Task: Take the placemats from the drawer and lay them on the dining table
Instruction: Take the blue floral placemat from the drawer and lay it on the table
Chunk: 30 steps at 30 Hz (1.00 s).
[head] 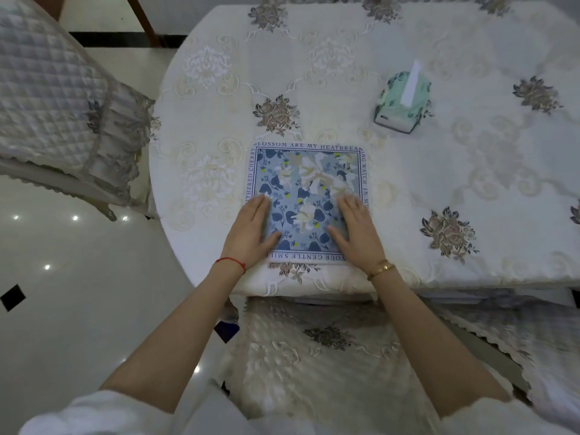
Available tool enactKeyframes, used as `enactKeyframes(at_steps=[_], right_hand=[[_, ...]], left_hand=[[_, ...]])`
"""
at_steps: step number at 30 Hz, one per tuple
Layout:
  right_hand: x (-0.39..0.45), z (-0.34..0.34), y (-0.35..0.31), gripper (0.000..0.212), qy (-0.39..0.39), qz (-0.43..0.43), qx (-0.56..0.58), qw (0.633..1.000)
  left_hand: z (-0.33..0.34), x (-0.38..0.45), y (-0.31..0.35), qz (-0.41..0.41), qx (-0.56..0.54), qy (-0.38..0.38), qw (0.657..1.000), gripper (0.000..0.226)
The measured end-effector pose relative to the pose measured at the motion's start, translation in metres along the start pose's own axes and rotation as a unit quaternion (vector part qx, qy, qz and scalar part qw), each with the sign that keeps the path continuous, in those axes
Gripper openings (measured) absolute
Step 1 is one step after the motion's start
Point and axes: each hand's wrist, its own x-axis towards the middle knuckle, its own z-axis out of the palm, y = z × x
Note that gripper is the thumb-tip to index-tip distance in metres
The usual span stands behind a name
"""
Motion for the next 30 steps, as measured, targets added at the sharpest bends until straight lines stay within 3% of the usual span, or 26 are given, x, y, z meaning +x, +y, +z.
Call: enactKeyframes(at_steps=[8, 13, 22, 30], right_hand=[[0.122, 0.002, -0.011, 0.065, -0.024, -0.014, -0.062, 0.998], [0.166, 0.015, -0.017, 0.065, -0.052, -0.055, -0.075, 0.994], [0.15, 0.001, 0.022, 0.072, -0.019, -0.022, -0.063, 0.998], [0.134, -0.016, 0.039, 0.078, 0.014, 0.042, -0.054, 0.998]], left_hand=[[-0.018, 0.122, -0.007, 0.05, 0.021, -0.012, 0.998, 0.066], [-0.005, 0.159, -0.019, 0.038, 0.036, -0.045, 0.998, 0.07], [0.002, 0.155, -0.041, 0.011, 0.07, -0.02, 0.997, 0.081], [-0.013, 0.141, -0.043, -0.024, 0.007, -0.004, 1.0, 0.081]])
